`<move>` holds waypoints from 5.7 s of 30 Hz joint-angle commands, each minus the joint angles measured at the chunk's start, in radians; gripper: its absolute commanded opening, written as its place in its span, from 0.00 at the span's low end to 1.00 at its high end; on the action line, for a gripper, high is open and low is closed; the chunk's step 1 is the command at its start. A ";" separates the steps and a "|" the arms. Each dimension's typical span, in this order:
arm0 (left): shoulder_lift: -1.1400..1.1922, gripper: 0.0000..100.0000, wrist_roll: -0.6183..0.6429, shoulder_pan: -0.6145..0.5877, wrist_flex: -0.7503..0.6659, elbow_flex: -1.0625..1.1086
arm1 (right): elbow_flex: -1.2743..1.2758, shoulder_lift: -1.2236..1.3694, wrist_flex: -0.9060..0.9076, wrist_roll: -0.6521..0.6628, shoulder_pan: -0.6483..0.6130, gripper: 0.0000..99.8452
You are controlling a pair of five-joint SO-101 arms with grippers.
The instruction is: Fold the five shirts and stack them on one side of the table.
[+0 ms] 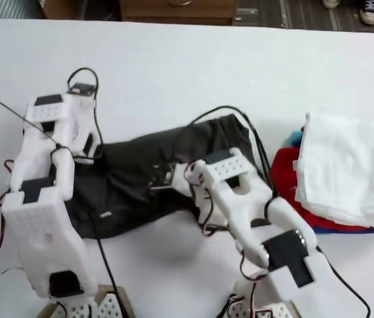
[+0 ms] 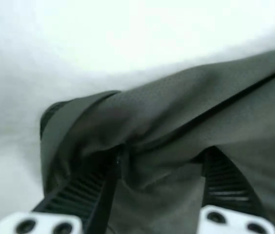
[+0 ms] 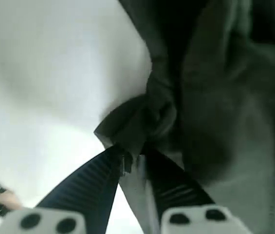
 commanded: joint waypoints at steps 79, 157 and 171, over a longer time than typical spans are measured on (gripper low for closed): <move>-0.032 0.27 0.017 -0.086 0.163 -0.220 | -0.525 -0.008 0.228 -0.140 0.243 0.10; -0.186 0.27 -0.080 -0.322 -0.028 0.255 | -0.333 -0.016 -0.025 -0.269 0.252 0.10; -0.186 0.27 -0.178 -0.295 0.109 0.140 | -0.333 -0.016 -0.025 -0.269 0.252 0.10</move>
